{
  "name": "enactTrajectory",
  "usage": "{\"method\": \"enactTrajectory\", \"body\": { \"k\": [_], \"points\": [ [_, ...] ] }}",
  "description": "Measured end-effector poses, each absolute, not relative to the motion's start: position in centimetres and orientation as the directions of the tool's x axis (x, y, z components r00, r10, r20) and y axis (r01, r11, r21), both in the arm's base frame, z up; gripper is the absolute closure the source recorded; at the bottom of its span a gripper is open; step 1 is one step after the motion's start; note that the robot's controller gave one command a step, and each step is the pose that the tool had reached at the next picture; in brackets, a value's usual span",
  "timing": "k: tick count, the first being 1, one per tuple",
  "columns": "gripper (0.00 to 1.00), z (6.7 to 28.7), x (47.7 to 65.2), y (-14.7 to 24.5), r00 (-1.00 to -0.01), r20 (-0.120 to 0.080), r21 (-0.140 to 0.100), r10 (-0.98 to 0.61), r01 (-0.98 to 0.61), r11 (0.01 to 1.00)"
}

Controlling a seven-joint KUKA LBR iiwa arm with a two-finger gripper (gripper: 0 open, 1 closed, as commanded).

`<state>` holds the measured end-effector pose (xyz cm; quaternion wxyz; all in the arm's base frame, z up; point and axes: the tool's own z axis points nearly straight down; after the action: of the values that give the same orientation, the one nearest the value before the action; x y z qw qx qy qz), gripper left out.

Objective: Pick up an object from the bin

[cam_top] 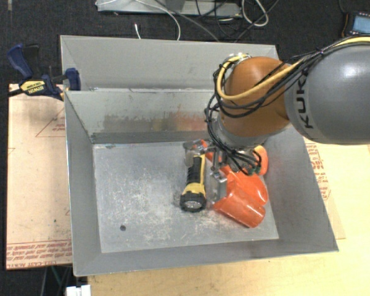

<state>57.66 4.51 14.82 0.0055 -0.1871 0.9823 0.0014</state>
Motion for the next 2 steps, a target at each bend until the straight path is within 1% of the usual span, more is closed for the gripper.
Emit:
{"method": "enactTrajectory", "body": {
  "k": [1,2],
  "points": [
    [0.0,9.9,59.1,1.7,-0.843,0.015,0.013,-0.538,-0.538,0.843],
    [0.0,7.0,61.2,1.5,-0.715,-0.012,0.0,-0.699,-0.699,0.715]
  ]
}}
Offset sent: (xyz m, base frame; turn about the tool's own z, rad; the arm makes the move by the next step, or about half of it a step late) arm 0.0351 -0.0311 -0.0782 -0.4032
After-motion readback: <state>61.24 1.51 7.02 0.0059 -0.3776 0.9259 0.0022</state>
